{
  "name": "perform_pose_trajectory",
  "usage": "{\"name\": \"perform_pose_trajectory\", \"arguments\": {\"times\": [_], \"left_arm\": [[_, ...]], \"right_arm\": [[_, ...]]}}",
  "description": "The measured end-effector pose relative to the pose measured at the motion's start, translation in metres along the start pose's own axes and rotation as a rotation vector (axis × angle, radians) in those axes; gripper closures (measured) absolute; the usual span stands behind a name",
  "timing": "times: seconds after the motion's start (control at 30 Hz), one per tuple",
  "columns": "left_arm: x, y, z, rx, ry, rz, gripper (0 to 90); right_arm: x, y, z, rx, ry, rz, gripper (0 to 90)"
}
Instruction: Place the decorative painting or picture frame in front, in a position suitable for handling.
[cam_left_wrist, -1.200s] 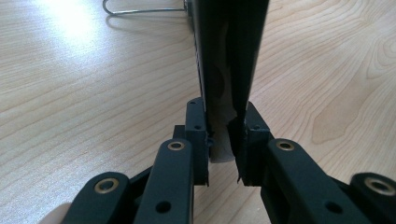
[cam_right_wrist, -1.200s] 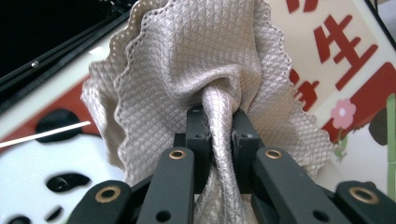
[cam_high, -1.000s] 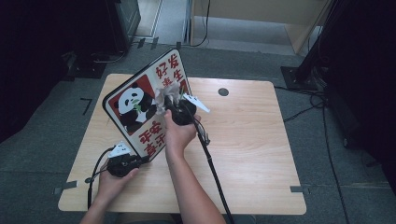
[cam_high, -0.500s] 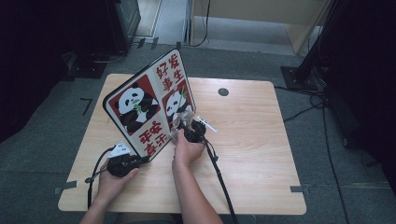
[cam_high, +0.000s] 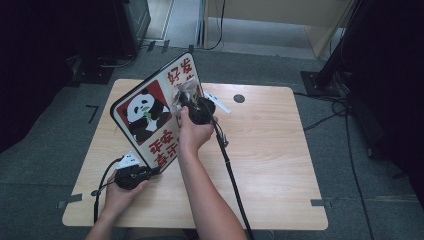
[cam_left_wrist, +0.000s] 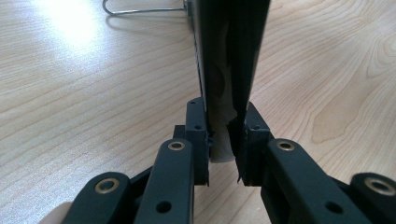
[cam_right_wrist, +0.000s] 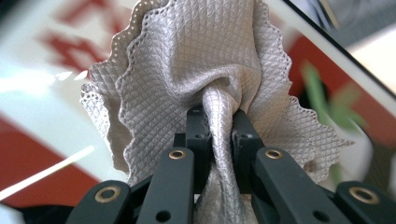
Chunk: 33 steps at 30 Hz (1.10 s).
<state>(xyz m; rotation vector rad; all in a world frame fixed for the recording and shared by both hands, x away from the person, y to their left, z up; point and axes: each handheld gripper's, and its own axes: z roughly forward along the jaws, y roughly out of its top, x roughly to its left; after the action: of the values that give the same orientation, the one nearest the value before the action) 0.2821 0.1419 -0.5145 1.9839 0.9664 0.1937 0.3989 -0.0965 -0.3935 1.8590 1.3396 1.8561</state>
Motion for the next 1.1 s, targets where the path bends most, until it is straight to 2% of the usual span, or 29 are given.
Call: {"name": "perform_pose_trajectory", "arguments": {"times": [0.07, 0.1, 0.17, 0.23, 0.33, 0.4, 0.43, 0.5, 0.57, 0.67, 0.8, 0.9, 1.0, 1.1], "left_arm": [[0.000, 0.000, 0.000, 0.001, -0.002, -0.002, 78.8], [0.000, 0.000, 0.000, 0.001, -0.003, -0.003, 78.7], [0.000, 0.000, 0.000, 0.001, -0.002, -0.003, 78.7], [0.000, 0.000, 0.000, 0.002, -0.001, 0.001, 78.7], [0.000, 0.000, 0.000, 0.003, 0.000, 0.002, 78.7], [0.000, 0.000, 0.000, 0.001, 0.000, 0.001, 78.7], [0.000, 0.000, 0.000, 0.003, 0.000, 0.003, 78.7], [0.000, 0.000, 0.000, 0.003, 0.001, 0.005, 78.7], [0.000, 0.000, 0.000, 0.000, 0.001, 0.003, 78.7], [0.000, 0.000, 0.000, 0.002, 0.001, 0.006, 78.7], [0.000, 0.000, 0.000, 0.002, 0.002, 0.006, 78.7], [0.000, 0.000, 0.000, 0.002, 0.002, 0.007, 78.6], [-0.001, 0.000, 0.000, 0.001, 0.002, 0.005, 78.6], [-0.001, 0.000, 0.000, 0.001, 0.001, 0.004, 78.6]], "right_arm": [[0.000, 0.002, 0.001, 0.000, 0.003, -0.036, 81.5], [-0.004, 0.001, 0.002, 0.005, -0.004, -0.032, 81.5], [-0.019, -0.004, 0.004, 0.016, -0.026, 0.008, 81.5], [-0.037, -0.013, 0.005, 0.029, -0.067, 0.051, 81.5], [-0.067, -0.031, 0.005, 0.078, -0.165, 0.074, 81.3], [-0.087, -0.043, 0.005, 0.112, -0.226, 0.121, 81.4], [-0.096, -0.048, 0.005, 0.122, -0.242, 0.157, 81.4], [-0.108, -0.054, 0.006, 0.139, -0.272, 0.194, 81.4], [-0.112, -0.053, 0.008, 0.140, -0.275, 0.203, 81.6], [-0.106, -0.041, 0.011, 0.115, -0.254, 0.200, 81.5], [-0.083, -0.013, 0.016, 0.083, -0.200, 0.153, 81.3], [-0.059, 0.010, 0.020, 0.070, -0.159, 0.064, 81.2], [-0.035, 0.028, 0.020, 0.041, -0.092, -0.009, 80.8], [-0.023, 0.036, 0.021, 0.030, -0.068, -0.061, 80.6]]}}
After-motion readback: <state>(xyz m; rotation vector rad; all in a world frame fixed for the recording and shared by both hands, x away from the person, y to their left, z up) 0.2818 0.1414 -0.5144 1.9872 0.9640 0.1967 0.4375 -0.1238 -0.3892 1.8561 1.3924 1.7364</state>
